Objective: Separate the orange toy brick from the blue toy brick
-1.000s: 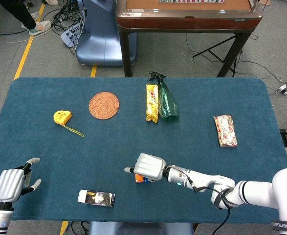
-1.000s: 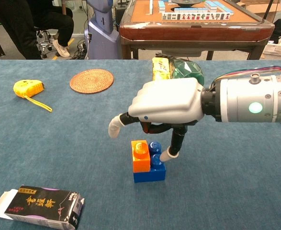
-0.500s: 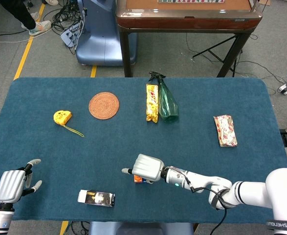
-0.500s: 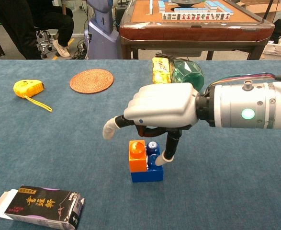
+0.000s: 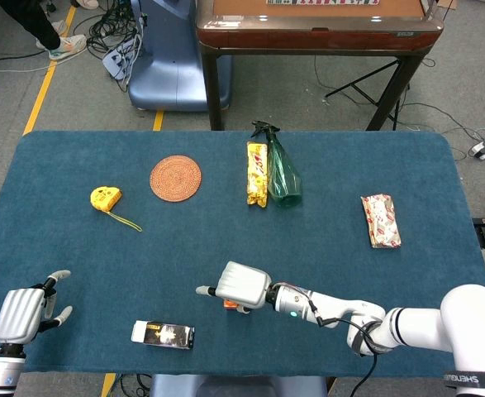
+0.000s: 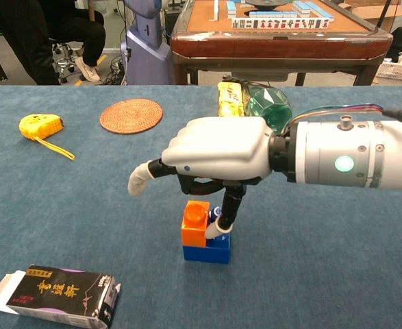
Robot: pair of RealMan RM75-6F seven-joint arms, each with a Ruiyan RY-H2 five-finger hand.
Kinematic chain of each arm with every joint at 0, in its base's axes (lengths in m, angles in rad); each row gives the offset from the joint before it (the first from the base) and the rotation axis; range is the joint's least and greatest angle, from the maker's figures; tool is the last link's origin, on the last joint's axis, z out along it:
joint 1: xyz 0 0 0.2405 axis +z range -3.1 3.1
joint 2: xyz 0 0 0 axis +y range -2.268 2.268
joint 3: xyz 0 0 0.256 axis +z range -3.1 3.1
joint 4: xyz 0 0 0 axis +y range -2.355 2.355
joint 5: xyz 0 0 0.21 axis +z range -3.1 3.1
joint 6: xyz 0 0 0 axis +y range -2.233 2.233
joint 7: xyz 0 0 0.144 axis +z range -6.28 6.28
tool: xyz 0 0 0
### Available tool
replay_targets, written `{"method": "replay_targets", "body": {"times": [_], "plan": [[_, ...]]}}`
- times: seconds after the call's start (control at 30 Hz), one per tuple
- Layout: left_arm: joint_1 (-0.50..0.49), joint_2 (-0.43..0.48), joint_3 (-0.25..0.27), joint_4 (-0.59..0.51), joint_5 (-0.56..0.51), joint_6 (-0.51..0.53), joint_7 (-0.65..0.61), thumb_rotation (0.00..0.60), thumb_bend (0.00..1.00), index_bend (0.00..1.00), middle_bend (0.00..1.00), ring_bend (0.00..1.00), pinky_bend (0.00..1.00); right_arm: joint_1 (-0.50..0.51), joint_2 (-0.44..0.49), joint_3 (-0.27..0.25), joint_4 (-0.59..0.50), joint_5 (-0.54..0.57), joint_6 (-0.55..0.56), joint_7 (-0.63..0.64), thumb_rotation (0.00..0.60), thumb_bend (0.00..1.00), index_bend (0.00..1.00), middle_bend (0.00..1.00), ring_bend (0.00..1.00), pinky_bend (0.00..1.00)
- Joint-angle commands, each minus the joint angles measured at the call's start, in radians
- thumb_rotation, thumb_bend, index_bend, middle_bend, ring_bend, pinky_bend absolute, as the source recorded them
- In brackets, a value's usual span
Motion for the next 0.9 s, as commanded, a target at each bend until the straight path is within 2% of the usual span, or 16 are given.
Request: {"method": "replay_targets", "body": {"times": [0.03, 0.23, 0.6, 0.9], "plan": [[-0.001, -0.001, 0.0, 0.0, 0.0, -0.002, 0.001, 0.6, 0.24, 0.32, 0.77, 0.63, 0.83, 0.001, -0.005, -0.003, -0.001, -0.002, 0.006, 0.007, 0.6, 0.15, 0.19, 0.92, 1.0, 1.0], [-0.001, -0.003, 0.004, -0.001, 0.003, -0.005, 0.004, 0.6, 0.24, 0.32, 0.77, 0.63, 0.83, 0.002, 0.001, -0.012, -0.009, -0.003, 0.011, 0.015, 0.6, 0.15, 0.19, 0.92, 1.0, 1.0], [-0.003, -0.006, 0.004, -0.004, 0.003, -0.009, 0.008, 0.6, 0.24, 0.32, 0.77, 0.63, 0.82, 0.015, 0.067, -0.015, -0.052, 0.042, -0.053, -0.001, 0.6, 0.16, 0.22, 0.92, 1.0, 1.0], [-0.004, -0.005, 0.006, -0.01, 0.004, -0.01, 0.014, 0.6, 0.24, 0.32, 0.77, 0.63, 0.82, 0.043, 0.057, -0.002, -0.052, 0.072, -0.112, -0.034, 0.6, 0.28, 0.27, 0.92, 1.0, 1.0]]}}
